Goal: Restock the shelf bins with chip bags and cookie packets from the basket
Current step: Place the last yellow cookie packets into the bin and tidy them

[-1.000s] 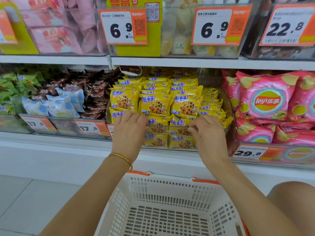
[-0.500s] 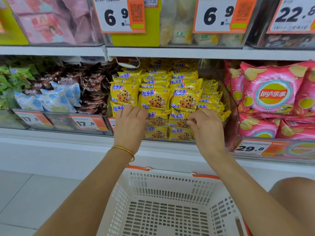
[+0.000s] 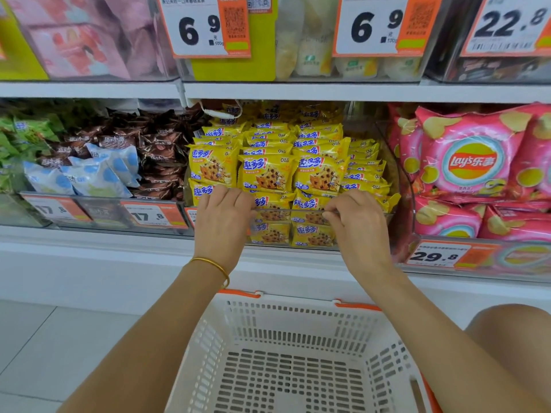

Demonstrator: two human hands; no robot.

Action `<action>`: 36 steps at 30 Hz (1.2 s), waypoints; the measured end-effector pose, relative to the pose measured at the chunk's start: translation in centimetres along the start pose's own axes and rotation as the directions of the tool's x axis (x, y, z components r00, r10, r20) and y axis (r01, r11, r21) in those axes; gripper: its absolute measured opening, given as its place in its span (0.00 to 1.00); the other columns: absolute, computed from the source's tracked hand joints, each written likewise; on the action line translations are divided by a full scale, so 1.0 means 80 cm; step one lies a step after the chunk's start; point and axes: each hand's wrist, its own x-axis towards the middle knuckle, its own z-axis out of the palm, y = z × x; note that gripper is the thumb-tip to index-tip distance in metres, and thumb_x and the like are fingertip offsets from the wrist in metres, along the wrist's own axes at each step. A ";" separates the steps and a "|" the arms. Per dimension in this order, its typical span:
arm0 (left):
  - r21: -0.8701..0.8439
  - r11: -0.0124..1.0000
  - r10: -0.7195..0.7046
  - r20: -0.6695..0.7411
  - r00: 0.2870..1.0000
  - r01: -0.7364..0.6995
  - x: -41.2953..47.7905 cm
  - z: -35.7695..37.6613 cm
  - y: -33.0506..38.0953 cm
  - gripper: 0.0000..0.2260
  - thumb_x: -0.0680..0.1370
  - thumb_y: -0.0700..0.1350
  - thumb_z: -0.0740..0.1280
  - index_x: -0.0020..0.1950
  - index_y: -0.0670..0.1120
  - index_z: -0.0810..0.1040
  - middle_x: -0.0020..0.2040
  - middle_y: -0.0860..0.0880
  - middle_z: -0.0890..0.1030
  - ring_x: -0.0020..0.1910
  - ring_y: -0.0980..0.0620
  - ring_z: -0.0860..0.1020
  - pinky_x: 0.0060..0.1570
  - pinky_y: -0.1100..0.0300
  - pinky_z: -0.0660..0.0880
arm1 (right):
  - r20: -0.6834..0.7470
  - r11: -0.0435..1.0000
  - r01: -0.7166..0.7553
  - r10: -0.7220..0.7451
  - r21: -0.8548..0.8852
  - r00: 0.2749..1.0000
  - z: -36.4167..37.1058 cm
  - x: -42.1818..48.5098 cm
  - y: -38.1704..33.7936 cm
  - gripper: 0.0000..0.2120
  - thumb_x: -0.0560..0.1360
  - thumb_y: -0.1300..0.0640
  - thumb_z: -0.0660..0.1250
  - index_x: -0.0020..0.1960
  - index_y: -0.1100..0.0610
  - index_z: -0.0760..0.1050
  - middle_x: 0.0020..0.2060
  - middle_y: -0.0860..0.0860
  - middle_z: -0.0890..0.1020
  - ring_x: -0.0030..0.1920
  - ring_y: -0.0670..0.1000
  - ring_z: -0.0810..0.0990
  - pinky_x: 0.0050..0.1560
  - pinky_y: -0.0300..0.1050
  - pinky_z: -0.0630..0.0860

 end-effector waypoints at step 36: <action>-0.013 0.999 -0.050 0.090 0.995 0.051 0.008 0.006 0.012 0.08 0.68 0.40 0.75 0.40 0.43 0.77 0.38 0.45 0.79 0.40 0.42 0.75 0.41 0.55 0.59 | 0.020 0.998 -0.063 0.063 -0.011 0.998 0.008 0.002 0.007 0.06 0.65 0.68 0.75 0.38 0.62 0.78 0.35 0.57 0.79 0.39 0.60 0.76 0.41 0.52 0.76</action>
